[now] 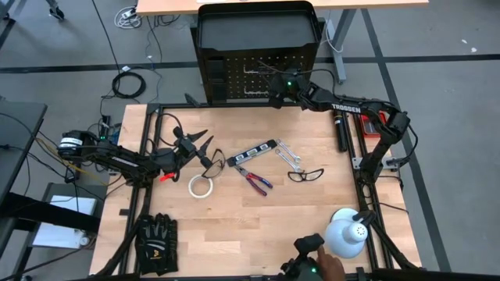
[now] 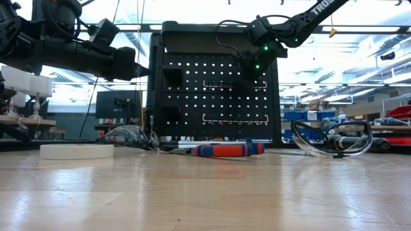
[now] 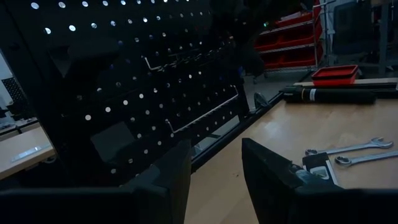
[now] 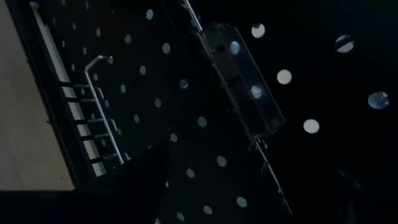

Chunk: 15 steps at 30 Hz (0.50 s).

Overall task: Hang tools onto peg board
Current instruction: Unhang the utility knife blades from the peg board

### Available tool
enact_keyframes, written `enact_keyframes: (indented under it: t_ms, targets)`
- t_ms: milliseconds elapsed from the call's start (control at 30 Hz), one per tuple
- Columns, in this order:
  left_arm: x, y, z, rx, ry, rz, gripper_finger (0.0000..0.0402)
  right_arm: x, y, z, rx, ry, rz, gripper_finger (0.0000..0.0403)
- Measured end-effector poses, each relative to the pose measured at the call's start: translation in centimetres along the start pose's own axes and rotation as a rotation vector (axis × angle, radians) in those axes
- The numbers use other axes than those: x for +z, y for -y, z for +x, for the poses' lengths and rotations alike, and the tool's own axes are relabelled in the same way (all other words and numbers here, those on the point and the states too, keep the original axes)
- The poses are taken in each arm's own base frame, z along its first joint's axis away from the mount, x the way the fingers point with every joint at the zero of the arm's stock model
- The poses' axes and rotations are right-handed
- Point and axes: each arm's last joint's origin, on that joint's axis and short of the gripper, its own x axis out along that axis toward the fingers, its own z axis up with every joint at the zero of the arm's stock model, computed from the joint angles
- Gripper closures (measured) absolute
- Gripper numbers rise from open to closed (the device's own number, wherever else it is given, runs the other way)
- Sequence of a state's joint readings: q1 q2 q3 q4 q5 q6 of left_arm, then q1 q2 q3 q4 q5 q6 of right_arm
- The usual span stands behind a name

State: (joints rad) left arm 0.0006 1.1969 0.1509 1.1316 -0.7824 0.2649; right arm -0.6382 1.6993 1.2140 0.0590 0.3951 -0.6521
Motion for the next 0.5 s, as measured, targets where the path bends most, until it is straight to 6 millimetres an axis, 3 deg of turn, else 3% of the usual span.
enact_keyframes:
  t_ms: [500]
  targets:
    - [0.0, 0.0, 0.0, 0.0, 0.0, 0.0, 0.0257, 1.6, -1.3, -0.7, 0.068, 0.126, -0.052, 0.0135]
